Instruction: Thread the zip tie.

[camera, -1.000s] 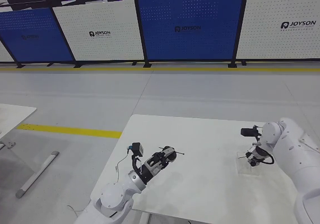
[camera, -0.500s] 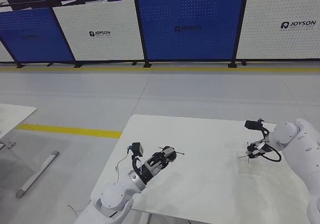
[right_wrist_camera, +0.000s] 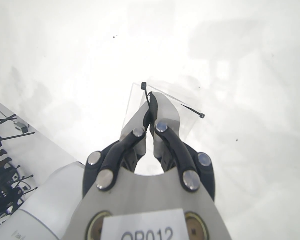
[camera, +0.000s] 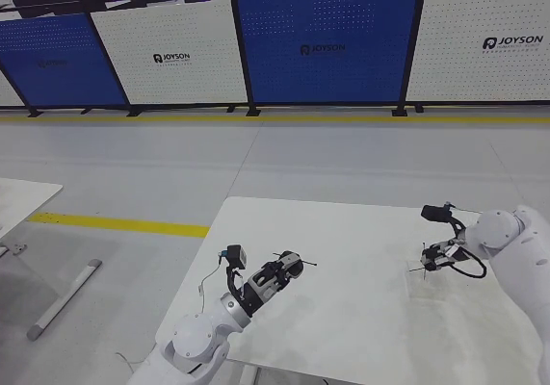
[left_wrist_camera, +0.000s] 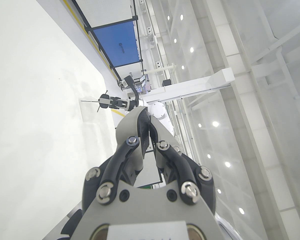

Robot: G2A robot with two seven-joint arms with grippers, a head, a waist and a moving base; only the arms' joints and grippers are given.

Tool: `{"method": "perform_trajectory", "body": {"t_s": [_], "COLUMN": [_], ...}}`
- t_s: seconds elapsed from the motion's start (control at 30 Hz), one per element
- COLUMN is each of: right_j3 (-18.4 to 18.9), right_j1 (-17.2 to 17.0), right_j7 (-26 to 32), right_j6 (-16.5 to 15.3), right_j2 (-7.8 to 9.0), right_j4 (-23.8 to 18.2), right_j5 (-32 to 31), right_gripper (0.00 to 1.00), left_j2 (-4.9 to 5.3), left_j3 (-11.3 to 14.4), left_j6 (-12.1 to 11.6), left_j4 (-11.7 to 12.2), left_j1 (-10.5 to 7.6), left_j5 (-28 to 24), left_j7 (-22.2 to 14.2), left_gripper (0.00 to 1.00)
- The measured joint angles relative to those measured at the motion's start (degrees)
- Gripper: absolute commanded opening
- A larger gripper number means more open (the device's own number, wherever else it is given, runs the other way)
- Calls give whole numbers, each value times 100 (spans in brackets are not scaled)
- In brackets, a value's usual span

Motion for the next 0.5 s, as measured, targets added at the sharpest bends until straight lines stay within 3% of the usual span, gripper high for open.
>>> {"method": "perform_trajectory", "body": {"t_s": [0.1, 0.27, 0.37, 0.5], "right_j3": [32, 345, 601, 1212], "right_j1": [-125, -258, -488, -1146], "right_j7": [-339, -557, -705, -875], "right_j6": [144, -11, -2, -2], "right_j2": [29, 245, 472, 923], "right_j4": [-116, -421, -920, -2088], "right_j5": [-41, 285, 433, 693], "right_gripper": [0, 0, 0, 0], "left_j2": [0, 0, 0, 0], "left_j3": [0, 0, 0, 0], "left_j6": [0, 0, 0, 0], "left_j4": [0, 0, 0, 0], "left_j1": [0, 0, 0, 0], "left_j5": [0, 0, 0, 0], "left_j7": [0, 0, 0, 0], "left_gripper": [0, 0, 0, 0]}}
